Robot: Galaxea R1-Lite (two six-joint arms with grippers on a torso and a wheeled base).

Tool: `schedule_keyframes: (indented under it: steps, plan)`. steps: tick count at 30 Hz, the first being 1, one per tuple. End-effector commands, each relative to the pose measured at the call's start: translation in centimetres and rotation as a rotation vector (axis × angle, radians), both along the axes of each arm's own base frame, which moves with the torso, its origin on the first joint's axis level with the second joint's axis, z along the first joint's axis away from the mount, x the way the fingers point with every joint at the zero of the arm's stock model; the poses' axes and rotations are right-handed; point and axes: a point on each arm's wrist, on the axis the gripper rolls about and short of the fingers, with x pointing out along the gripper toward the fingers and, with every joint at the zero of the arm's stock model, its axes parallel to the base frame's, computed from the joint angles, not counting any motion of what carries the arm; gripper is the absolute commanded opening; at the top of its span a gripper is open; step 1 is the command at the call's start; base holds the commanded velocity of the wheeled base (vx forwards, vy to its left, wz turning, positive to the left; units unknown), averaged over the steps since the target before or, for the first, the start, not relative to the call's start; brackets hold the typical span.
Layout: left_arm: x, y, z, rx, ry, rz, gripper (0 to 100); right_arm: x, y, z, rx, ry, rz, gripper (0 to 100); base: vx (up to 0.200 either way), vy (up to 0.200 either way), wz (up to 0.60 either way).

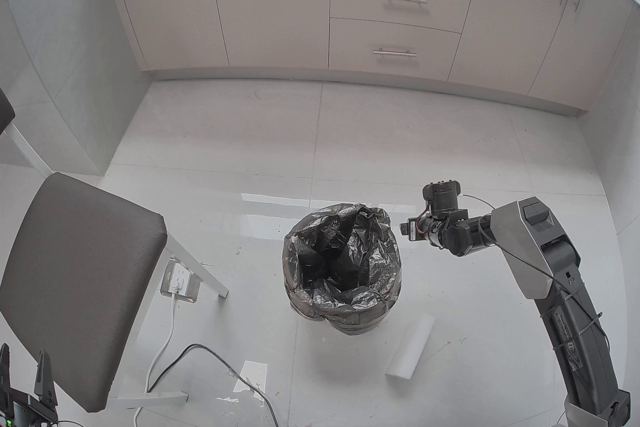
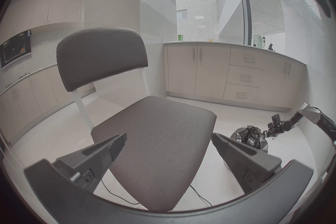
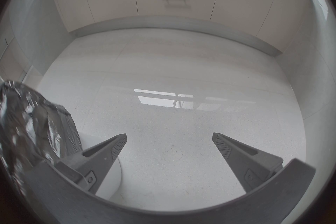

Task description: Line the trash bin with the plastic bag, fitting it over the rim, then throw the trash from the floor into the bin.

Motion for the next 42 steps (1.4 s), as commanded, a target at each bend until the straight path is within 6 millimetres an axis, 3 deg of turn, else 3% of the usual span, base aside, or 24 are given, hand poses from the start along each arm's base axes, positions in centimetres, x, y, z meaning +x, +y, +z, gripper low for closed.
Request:
schedule_keyframes:
  steps: [1,11,17,26,32,42]
  plan:
    - [-0.1,0.0,0.0,-0.001,-0.014,0.001,100,-0.2,-0.1,-2.2,-0.009,0.038,-0.001,100,0.000,0.000,0.00]
    - [-0.1,0.0,0.0,-0.007,-0.016,0.001,100,-0.5,-0.2,-3.4,-0.020,0.092,0.008,100,0.000,0.000,0.00]
    - [-0.1,0.0,0.0,-0.014,-0.018,0.001,100,-1.3,-0.4,-5.7,-0.023,0.202,0.037,100,0.000,0.000,0.00]
    - [-0.1,0.0,0.0,-0.025,-0.021,0.004,100,-3.5,-1.0,-10.9,-0.033,0.421,-0.004,100,0.000,0.000,0.00]
    - [-0.1,0.0,0.0,-0.036,-0.024,0.006,100,-4.2,-0.9,-12.3,-0.033,0.468,-0.013,100,0.000,0.000,0.00]
    - [-0.1,0.0,0.0,-0.061,-0.033,0.010,100,-4.8,-0.2,-12.8,-0.042,0.508,0.004,100,0.000,0.000,0.00]
